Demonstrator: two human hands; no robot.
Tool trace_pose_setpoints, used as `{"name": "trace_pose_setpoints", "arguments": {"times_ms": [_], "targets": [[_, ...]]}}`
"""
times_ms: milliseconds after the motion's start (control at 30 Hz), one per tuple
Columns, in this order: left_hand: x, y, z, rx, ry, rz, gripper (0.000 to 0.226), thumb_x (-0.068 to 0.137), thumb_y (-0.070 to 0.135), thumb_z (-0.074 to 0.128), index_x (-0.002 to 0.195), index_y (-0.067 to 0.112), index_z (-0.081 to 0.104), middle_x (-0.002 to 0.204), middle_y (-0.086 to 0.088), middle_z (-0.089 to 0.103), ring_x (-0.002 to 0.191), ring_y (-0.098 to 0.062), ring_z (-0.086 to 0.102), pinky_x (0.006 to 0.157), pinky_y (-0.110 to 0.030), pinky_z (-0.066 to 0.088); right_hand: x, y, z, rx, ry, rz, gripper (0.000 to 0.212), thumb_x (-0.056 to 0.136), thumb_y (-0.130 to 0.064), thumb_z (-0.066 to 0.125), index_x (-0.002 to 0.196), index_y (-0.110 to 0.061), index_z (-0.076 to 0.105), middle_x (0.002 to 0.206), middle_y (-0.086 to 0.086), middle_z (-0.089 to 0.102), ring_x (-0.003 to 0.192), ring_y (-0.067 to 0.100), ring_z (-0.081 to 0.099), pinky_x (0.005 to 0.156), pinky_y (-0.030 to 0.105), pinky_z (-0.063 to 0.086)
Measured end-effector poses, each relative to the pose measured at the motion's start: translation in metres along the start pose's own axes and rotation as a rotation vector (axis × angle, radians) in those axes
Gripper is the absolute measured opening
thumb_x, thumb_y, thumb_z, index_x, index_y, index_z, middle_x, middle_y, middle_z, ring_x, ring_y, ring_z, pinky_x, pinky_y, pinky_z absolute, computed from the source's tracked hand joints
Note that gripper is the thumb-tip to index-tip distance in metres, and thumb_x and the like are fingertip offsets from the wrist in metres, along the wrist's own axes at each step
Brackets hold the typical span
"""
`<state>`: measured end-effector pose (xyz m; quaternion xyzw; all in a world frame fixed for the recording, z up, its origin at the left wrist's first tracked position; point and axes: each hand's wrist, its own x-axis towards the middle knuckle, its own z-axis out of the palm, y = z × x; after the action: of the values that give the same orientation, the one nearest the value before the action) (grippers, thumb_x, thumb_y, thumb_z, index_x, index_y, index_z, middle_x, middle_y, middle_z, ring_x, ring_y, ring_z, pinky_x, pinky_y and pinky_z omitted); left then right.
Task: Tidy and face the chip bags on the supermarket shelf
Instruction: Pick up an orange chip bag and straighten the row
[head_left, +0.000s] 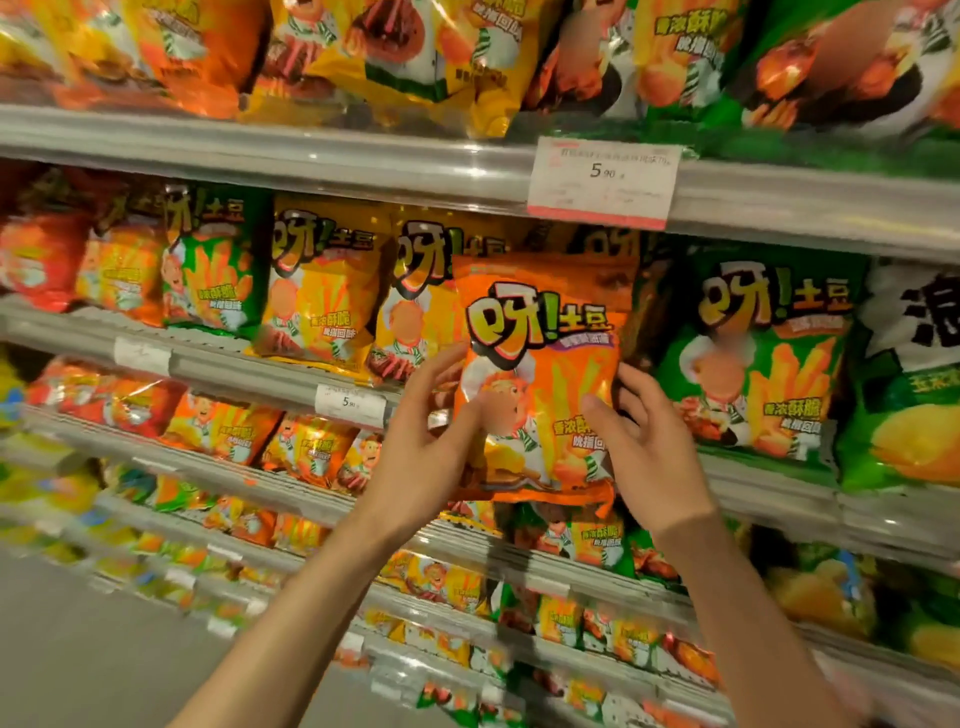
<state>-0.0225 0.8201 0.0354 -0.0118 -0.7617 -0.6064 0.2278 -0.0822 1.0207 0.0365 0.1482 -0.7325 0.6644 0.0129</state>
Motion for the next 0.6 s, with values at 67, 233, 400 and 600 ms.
{"name": "trace_pose_setpoints", "arguments": {"times_ms": [67,233,400,600], "targets": [[-0.007,-0.004,-0.009,-0.008,-0.027,-0.003,0.042,0.097,0.034,0.062,0.133,0.051,0.047,0.123,0.043,0.048,0.116,0.016,0.049,0.084,-0.005,0.046,-0.01,0.001,0.01,0.0,0.032,0.008,0.053,0.082,-0.052,0.067,0.131,-0.042,0.05,0.138,-0.012,0.058,0.129,0.01,0.055,0.11,0.045,0.045],[-0.022,-0.013,-0.049,-0.028,-0.093,0.009,0.046,0.096,0.034,0.064,0.138,0.042,0.047,0.132,0.032,0.048,0.121,0.01,0.049,0.097,-0.014,0.044,-0.04,-0.005,0.051,0.013,0.117,0.046,0.046,0.096,-0.02,0.063,0.14,-0.02,0.049,0.133,-0.002,0.063,0.123,0.015,0.06,0.108,0.045,0.047],[-0.05,-0.027,-0.13,-0.06,-0.185,-0.007,0.046,0.094,0.031,0.067,0.136,0.037,0.051,0.132,0.016,0.058,0.121,-0.003,0.055,0.099,-0.027,0.049,-0.09,-0.013,0.131,0.068,0.252,0.112,0.043,0.095,-0.011,0.065,0.136,-0.018,0.053,0.133,0.007,0.064,0.117,0.021,0.063,0.1,0.039,0.052],[-0.073,-0.051,-0.24,-0.043,-0.195,-0.016,0.04,0.091,0.028,0.071,0.127,0.038,0.056,0.126,0.018,0.063,0.114,-0.004,0.061,0.098,-0.031,0.049,-0.129,-0.017,0.237,0.106,0.227,0.118,0.036,0.092,-0.011,0.069,0.126,-0.023,0.06,0.119,-0.002,0.071,0.105,0.011,0.07,0.081,0.02,0.056]]}}
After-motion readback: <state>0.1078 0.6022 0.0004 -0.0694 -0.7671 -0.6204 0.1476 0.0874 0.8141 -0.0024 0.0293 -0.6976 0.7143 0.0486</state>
